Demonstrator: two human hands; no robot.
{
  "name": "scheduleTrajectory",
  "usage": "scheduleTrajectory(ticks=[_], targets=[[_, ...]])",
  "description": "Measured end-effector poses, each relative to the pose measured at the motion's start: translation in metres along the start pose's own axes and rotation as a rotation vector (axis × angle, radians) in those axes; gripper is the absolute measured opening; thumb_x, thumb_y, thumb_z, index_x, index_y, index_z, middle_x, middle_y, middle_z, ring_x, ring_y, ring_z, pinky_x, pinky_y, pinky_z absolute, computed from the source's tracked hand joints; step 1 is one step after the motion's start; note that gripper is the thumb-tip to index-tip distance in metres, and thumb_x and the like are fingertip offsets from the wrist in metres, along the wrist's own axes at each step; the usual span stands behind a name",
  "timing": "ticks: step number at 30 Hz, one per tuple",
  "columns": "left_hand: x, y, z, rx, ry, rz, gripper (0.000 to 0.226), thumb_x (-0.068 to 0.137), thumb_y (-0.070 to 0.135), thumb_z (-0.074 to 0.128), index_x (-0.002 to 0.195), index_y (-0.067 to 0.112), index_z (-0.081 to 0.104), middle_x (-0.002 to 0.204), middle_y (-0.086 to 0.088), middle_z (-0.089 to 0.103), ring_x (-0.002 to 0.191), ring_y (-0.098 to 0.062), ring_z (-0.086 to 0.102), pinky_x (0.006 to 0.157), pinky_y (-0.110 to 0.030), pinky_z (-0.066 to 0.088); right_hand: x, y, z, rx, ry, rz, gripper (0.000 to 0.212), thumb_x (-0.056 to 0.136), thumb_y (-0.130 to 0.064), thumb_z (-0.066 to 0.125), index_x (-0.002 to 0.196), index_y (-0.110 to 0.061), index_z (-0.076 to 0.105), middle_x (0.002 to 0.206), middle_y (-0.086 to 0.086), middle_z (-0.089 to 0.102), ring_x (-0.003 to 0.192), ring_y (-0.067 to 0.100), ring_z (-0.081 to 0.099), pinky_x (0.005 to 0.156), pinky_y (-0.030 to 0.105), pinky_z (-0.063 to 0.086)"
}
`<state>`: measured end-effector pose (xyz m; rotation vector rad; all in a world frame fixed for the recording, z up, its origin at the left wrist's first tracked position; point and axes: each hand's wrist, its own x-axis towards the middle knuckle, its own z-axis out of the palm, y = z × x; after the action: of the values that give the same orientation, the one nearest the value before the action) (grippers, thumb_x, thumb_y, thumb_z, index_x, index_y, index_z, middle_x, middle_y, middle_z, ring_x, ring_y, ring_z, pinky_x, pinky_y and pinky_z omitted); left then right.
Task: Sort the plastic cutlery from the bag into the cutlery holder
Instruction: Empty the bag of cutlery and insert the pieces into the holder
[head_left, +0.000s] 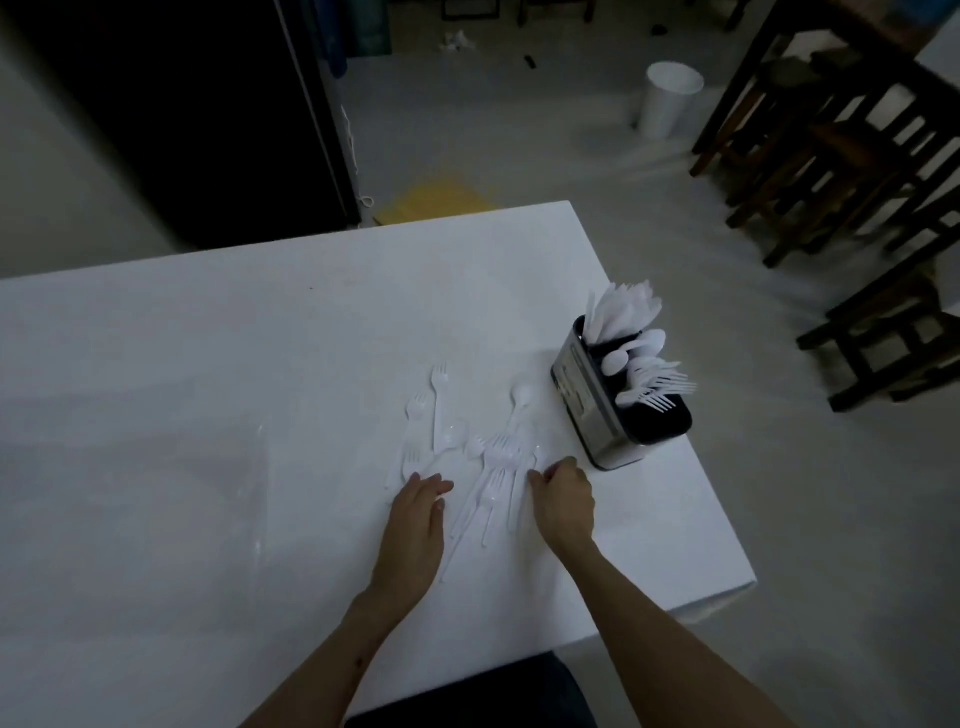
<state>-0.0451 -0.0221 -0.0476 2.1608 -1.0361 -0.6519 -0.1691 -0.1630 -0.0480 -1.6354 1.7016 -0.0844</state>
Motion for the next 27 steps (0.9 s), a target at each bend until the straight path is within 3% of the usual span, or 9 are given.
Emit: scheduleTrajectory(ticks=[4, 7, 10, 13, 16, 18, 21, 24, 27], targets=[[0.000, 0.003, -0.007, 0.000, 0.021, 0.032, 0.027, 0.097, 0.005, 0.046, 0.116, 0.010, 0.063, 0.123, -0.004, 0.061, 0.121, -0.022, 0.050, 0.102, -0.015, 0.026, -0.001, 0.000, 0.000, 0.115, 0.031, 0.072, 0.020, 0.097, -0.027, 0.056, 0.100, -0.008, 0.058, 0.102, 0.010, 0.065, 0.093, 0.028, 0.062, 0.075, 0.033, 0.048], [0.007, 0.017, -0.012, -0.064, 0.034, 0.007, 0.026, 0.098, 0.014, 0.046, 0.120, 0.014, 0.061, 0.122, 0.000, 0.060, 0.117, -0.018, 0.051, 0.101, -0.020, 0.034, -0.014, -0.003, -0.006, 0.306, 0.166, -0.048, 0.017, 0.097, -0.028, 0.057, 0.095, -0.012, 0.060, 0.086, 0.000, 0.065, 0.083, 0.023, 0.063, 0.072, 0.032, 0.048], [0.023, 0.043, -0.014, -0.188, -0.031, -0.112, 0.032, 0.099, 0.027, 0.045, 0.126, 0.017, 0.059, 0.124, 0.004, 0.060, 0.116, -0.014, 0.053, 0.099, -0.025, 0.040, -0.026, -0.009, -0.010, 0.445, -0.017, -0.228, 0.009, 0.089, -0.026, 0.069, 0.085, -0.017, 0.071, 0.075, -0.006, 0.070, 0.070, 0.014, 0.066, 0.063, 0.031, 0.054], [0.046, 0.062, -0.008, -0.462, -0.223, -0.402, 0.043, 0.094, 0.045, 0.047, 0.124, 0.016, 0.058, 0.120, 0.008, 0.058, 0.110, -0.013, 0.054, 0.098, -0.027, 0.039, -0.031, -0.014, -0.010, 0.459, -0.210, -0.275, 0.009, 0.082, -0.022, 0.077, 0.083, -0.014, 0.075, 0.076, -0.001, 0.074, 0.071, 0.018, 0.071, 0.065, 0.034, 0.059], [0.059, 0.065, -0.002, -0.659, -0.194, -0.589, 0.040, 0.097, 0.034, 0.047, 0.119, 0.002, 0.057, 0.113, -0.006, 0.064, 0.097, -0.020, 0.057, 0.088, -0.031, 0.045, -0.028, -0.015, -0.011, 0.455, -0.297, -0.269, 0.010, 0.082, -0.022, 0.078, 0.084, -0.012, 0.076, 0.077, 0.001, 0.075, 0.071, 0.021, 0.072, 0.063, 0.035, 0.060], [0.059, 0.064, -0.001, -0.724, -0.118, -0.610, 0.032, 0.101, 0.027, 0.039, 0.116, 0.002, 0.052, 0.104, -0.004, 0.068, 0.093, -0.018, 0.060, 0.080, -0.028, 0.045, -0.022, -0.013, -0.011, 0.454, -0.226, -0.227, 0.016, 0.087, -0.027, 0.073, 0.086, -0.012, 0.073, 0.077, 0.000, 0.075, 0.067, 0.013, 0.072, 0.061, 0.031, 0.060], [0.055, 0.061, -0.004, -0.833, -0.050, -0.667, 0.024, 0.103, 0.029, 0.034, 0.116, 0.010, 0.043, 0.091, -0.003, 0.068, 0.085, -0.018, 0.064, 0.072, -0.028, 0.050, -0.003, -0.008, -0.008, 0.356, 0.049, -0.079, 0.029, 0.093, -0.039, 0.063, 0.092, -0.011, 0.062, 0.081, 0.003, 0.072, 0.062, 0.012, 0.069, 0.065, 0.032, 0.059], [0.053, 0.059, -0.005, -0.850, -0.052, -0.731, 0.027, 0.103, 0.028, 0.035, 0.118, 0.008, 0.045, 0.091, -0.005, 0.062, 0.078, -0.019, 0.063, 0.063, -0.026, 0.050, 0.017, -0.010, -0.005, 0.317, 0.061, -0.014, 0.029, 0.094, -0.042, 0.061, 0.093, -0.012, 0.059, 0.083, 0.005, 0.070, 0.067, 0.020, 0.070, 0.075, 0.039, 0.059], [0.052, 0.054, -0.005, -0.875, -0.132, -0.720, 0.031, 0.102, 0.024, 0.041, 0.125, 0.006, 0.050, 0.095, -0.001, 0.062, 0.083, -0.015, 0.060, 0.076, -0.027, 0.049, 0.036, -0.009, 0.002, 0.274, 0.027, -0.019, 0.028, 0.093, -0.040, 0.062, 0.088, -0.013, 0.061, 0.085, 0.006, 0.070, 0.077, 0.027, 0.070, 0.079, 0.047, 0.058]])
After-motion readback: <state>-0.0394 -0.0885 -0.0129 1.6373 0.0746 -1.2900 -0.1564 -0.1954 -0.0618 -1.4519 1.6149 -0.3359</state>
